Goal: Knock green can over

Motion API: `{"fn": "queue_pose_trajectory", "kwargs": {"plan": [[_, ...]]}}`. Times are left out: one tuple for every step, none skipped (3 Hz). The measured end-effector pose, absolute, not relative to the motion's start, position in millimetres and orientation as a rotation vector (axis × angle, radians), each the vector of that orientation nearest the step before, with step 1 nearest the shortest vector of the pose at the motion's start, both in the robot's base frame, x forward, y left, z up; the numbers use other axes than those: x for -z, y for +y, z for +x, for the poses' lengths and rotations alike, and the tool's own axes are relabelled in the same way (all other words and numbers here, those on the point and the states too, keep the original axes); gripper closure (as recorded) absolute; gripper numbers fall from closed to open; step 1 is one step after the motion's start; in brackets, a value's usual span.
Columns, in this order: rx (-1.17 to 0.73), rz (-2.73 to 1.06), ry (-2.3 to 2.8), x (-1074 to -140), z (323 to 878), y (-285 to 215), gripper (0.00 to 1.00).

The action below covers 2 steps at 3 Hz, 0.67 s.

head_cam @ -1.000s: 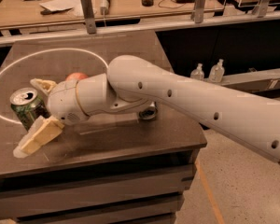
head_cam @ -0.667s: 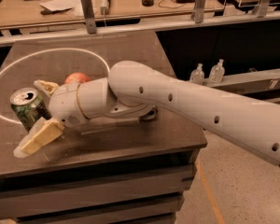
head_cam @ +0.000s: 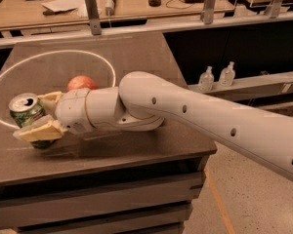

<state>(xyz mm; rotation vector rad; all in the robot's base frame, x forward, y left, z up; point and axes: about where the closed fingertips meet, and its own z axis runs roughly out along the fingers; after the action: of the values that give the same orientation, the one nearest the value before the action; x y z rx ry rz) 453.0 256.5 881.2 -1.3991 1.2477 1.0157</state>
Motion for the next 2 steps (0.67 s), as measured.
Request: {"fn": "queue_pose_trajectory", "kwargs": {"plan": [[-1.017, -1.379, 1.254, -881.4, 455.4, 255.8, 0.56], [-1.010, -1.368, 1.269, -885.9, 460.2, 251.6, 0.66]]}}
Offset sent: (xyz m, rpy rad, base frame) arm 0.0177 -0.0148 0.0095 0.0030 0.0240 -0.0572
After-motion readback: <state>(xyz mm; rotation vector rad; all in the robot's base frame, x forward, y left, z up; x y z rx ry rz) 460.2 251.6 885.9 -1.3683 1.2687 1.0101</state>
